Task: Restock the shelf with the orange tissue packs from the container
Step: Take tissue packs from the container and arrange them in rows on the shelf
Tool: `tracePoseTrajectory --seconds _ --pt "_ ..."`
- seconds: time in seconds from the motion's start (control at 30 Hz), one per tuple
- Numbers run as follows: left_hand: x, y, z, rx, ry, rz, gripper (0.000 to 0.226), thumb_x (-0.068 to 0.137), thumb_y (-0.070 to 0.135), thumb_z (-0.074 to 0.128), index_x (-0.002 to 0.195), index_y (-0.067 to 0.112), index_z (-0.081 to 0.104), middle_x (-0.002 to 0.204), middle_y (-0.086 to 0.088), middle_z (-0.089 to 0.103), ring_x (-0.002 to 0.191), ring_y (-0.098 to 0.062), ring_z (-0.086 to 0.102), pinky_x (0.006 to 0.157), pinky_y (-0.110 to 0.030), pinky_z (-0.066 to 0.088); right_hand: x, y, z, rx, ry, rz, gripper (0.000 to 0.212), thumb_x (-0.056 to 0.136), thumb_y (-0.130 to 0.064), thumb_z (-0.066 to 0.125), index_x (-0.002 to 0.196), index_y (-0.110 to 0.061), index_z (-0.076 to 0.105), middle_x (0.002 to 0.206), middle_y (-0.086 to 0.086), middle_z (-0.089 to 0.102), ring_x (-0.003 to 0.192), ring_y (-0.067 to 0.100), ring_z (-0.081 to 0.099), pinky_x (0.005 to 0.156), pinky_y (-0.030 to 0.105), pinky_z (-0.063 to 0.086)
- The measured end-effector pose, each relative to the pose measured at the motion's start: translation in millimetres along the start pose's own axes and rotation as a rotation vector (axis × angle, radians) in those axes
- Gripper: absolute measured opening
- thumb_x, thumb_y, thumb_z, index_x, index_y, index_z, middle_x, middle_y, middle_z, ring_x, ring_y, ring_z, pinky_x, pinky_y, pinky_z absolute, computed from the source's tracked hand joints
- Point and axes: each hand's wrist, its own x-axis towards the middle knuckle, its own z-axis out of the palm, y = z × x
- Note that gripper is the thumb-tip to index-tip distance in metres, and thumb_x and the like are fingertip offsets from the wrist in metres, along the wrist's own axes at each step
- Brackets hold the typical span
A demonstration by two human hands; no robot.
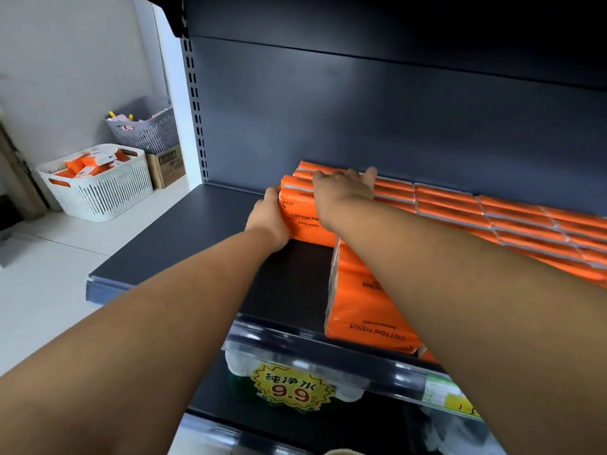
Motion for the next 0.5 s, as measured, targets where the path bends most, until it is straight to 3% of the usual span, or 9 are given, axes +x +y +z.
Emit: tracePoseTrajectory --seconds 0.13,0.27,0.4,0.5 --pt "1.3 -1.9 3.7 0.009 -0.016 0.011 0.061 0.085 0.009 0.058 0.138 0.020 0.031 0.120 -0.007 0.056 0.110 -0.028 0.056 0.080 -0.032 0.039 5.7 1.7 5.6 0.061 -0.005 0.035 0.078 0.081 -0.013 0.063 0.149 -0.022 0.025 0.147 0.010 0.040 0.139 0.032 0.028 0.111 0.055 0.014" --pt "-1.5 -1.7 -7.1 -0.015 -0.124 0.010 0.064 0.084 0.005 0.057 0.142 0.021 0.033 0.112 0.000 0.056 0.109 -0.025 0.056 0.084 -0.032 0.043 8.3 3.8 9.7 0.067 0.001 0.038 0.083 0.078 -0.014 0.066 0.149 -0.023 0.024 0.147 0.008 0.038 0.140 0.032 0.027 0.111 0.056 0.015" --pt "-4.4 3.9 -24.7 -0.015 -0.188 0.036 0.080 0.079 0.006 0.060 0.150 0.024 0.026 0.127 -0.006 0.058 0.114 -0.025 0.057 0.096 -0.037 0.047 1.4 13.5 12.4 0.145 0.033 0.038 0.075 0.082 -0.030 0.067 0.146 -0.023 0.028 0.146 0.008 0.037 0.138 0.031 0.030 0.109 0.056 0.018" --pt "-12.7 13.3 -36.5 0.079 -0.086 0.052 0.087 0.080 0.009 0.061 0.153 0.022 0.016 0.147 -0.013 0.037 0.127 -0.029 0.048 0.093 -0.029 0.041 -11.0 27.2 8.7 0.267 0.115 0.037 0.064 0.086 -0.042 0.061 0.141 -0.022 0.035 0.144 0.005 0.042 0.136 0.030 0.036 0.106 0.052 0.023"
